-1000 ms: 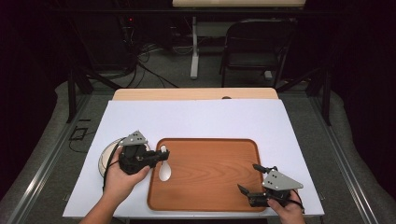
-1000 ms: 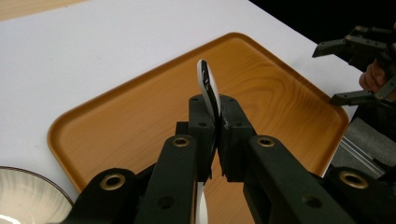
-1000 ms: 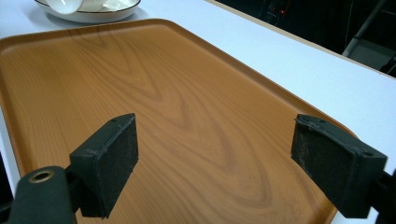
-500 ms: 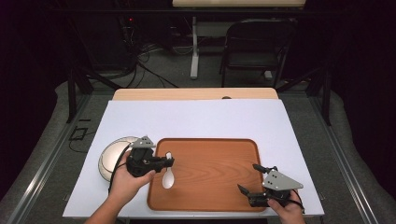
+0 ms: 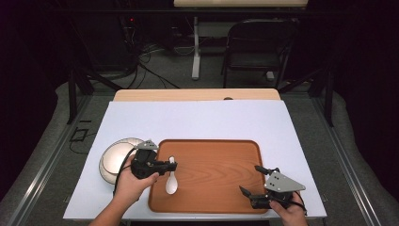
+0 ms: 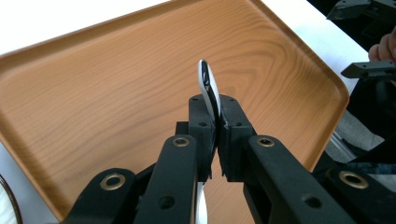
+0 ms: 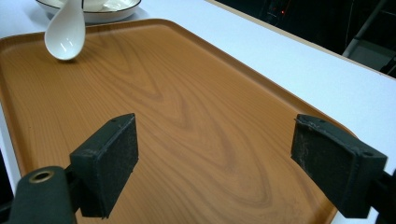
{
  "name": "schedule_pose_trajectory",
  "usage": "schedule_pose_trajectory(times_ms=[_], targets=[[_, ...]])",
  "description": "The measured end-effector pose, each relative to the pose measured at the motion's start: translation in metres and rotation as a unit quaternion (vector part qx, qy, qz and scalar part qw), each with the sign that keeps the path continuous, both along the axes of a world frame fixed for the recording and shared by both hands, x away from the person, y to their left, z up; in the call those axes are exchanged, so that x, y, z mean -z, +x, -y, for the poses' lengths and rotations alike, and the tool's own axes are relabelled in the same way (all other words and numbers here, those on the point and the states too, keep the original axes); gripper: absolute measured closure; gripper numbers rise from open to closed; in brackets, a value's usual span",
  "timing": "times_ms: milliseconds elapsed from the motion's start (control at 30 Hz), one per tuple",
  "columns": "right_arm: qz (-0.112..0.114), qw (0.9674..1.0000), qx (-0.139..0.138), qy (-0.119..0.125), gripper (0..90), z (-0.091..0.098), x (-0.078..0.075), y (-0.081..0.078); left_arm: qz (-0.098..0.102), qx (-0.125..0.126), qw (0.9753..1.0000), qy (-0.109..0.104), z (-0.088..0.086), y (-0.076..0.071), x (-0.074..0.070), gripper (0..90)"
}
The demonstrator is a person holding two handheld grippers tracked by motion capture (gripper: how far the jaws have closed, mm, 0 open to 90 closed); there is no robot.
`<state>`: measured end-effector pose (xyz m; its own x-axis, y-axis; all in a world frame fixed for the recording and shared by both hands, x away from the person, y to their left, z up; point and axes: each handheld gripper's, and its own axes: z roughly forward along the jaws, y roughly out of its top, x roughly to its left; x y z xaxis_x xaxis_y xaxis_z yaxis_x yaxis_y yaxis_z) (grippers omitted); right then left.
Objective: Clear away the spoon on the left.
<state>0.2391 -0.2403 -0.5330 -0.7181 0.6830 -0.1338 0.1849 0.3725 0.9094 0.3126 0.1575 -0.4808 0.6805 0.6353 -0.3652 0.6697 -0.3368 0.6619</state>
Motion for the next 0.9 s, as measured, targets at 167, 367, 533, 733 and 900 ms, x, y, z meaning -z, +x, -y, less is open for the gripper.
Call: schedule_pose_trajectory(times_ms=[167, 367, 533, 733, 900], targets=[[0.000, 1.0000, 0.000, 0.001, 14.4, 0.000, 0.000, 0.000, -0.025, -0.022, 0.9993, -0.013, -0.002, 0.007, 0.007, 85.5], [0.000, 1.0000, 0.000, 0.000, 14.4, 0.000, 0.000, 0.000, -0.048, -0.051, 0.9973, -0.025, -0.004, 0.013, 0.012, 85.4], [0.000, 1.0000, 0.000, 0.000, 14.4, 0.000, 0.000, 0.000, -0.079, -0.083, 0.9926, -0.041, -0.005, 0.020, 0.018, 85.3], [0.000, 1.0000, -0.001, 0.000, 14.4, 0.000, 0.000, 0.000, -0.106, -0.106, 0.9874, -0.050, -0.007, 0.028, 0.023, 85.2], [-0.001, 1.0000, -0.001, 0.000, 14.4, 0.000, 0.000, 0.000, -0.130, -0.128, 0.9816, -0.057, -0.009, 0.037, 0.031, 84.6]])
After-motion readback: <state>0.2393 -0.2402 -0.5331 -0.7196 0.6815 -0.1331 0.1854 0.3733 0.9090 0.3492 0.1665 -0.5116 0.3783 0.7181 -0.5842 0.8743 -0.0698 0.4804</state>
